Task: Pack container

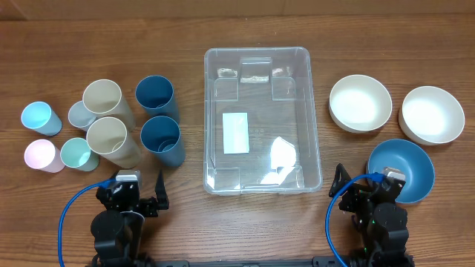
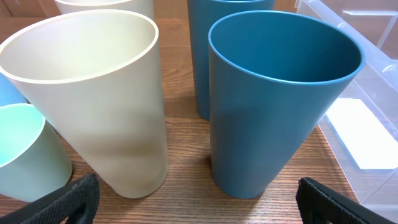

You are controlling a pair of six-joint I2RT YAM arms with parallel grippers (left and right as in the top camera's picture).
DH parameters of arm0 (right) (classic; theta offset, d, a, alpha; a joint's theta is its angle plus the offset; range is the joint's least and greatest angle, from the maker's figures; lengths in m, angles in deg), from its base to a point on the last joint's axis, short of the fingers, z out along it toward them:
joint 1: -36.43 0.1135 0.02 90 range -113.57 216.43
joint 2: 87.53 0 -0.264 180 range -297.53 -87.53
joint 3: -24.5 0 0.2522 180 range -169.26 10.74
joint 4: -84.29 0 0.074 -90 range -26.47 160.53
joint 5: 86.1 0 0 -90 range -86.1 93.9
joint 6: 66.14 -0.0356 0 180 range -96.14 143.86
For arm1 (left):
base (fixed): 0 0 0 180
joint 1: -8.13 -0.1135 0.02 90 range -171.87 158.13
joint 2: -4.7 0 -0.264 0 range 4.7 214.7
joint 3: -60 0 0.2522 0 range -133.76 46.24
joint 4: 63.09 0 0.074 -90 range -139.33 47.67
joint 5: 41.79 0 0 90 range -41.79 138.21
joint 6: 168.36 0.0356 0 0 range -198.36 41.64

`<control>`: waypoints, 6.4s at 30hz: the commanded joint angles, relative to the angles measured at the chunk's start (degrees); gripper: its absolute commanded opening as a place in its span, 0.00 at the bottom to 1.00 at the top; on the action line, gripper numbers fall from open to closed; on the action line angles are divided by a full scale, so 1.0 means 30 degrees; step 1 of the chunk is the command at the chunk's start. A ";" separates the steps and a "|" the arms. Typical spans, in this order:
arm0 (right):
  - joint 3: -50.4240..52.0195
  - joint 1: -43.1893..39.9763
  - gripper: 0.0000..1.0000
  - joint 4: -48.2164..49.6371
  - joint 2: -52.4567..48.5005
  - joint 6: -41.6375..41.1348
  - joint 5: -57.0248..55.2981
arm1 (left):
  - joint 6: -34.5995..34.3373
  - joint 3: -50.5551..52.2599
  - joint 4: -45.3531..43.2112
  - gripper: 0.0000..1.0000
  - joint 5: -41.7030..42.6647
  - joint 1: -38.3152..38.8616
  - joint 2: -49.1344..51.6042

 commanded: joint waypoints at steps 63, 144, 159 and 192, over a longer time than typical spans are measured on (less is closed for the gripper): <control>0.0306 -0.0036 1.00 -0.0036 0.0204 0.0015 -0.0036 | 0.0284 0.0073 -0.0124 1.00 0.0277 0.0138 -0.0211; -0.3687 -0.0036 1.00 0.2659 -0.3133 -0.1355 0.6120 | -0.3162 -1.3588 -0.0153 1.00 0.2776 0.0138 1.1322; -2.1755 -0.0095 1.00 -0.6819 -2.0254 0.2601 0.2229 | -0.2703 -2.2119 0.4503 1.00 0.1129 0.0095 2.0138; -2.2061 -1.5045 0.95 -0.0401 -3.5671 -0.3679 0.3869 | -0.2076 -2.2360 0.7453 1.00 0.1129 0.0102 2.3314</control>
